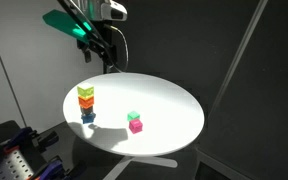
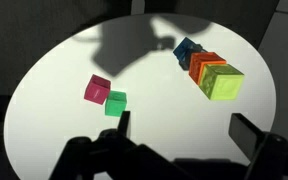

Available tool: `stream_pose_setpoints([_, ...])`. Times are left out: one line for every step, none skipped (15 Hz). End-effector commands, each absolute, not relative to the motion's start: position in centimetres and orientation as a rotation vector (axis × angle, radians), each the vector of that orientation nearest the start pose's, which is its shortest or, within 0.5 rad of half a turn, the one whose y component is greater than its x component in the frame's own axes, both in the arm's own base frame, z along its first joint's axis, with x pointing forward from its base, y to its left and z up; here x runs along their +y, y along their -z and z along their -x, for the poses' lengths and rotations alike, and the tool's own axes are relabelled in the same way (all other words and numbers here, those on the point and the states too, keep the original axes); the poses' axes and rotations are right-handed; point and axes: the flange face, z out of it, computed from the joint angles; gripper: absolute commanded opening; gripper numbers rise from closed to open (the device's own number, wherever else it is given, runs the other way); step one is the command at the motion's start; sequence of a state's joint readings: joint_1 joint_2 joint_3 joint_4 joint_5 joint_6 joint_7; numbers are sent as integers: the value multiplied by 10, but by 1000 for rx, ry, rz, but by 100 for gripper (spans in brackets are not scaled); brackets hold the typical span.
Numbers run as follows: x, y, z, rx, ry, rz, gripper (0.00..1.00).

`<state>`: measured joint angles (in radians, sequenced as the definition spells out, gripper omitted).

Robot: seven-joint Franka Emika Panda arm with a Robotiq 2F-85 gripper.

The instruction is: Put the yellow block on the table

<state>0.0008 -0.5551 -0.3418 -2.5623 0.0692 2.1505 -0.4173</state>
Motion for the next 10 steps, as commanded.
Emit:
stream_pose_setpoints([-131,-453,-370,-117,280,2943,100])
stream_pose_setpoints([-131,-454,-370,-117,281,2943,100])
stream_pose_setpoints([-131,-454,-370,-117,281,2943,100])
stream_pose_setpoints([-131,-454,-370,-117,281,2943,100])
stream_pose_setpoints([-131,-454,-370,-117,281,2943,100])
stream_pose_setpoints([-131,-454,-370,-117,281,2943,100])
stream_pose_setpoints([-130,-454,-371,-117,282,2943,100])
stream_pose_setpoints([-129,-455,-371,-122,285,2944,100])
stream_pose_setpoints([-126,-456,-372,-130,285,2947,100])
stream_pose_setpoints([-124,-456,-373,-137,288,2953,100])
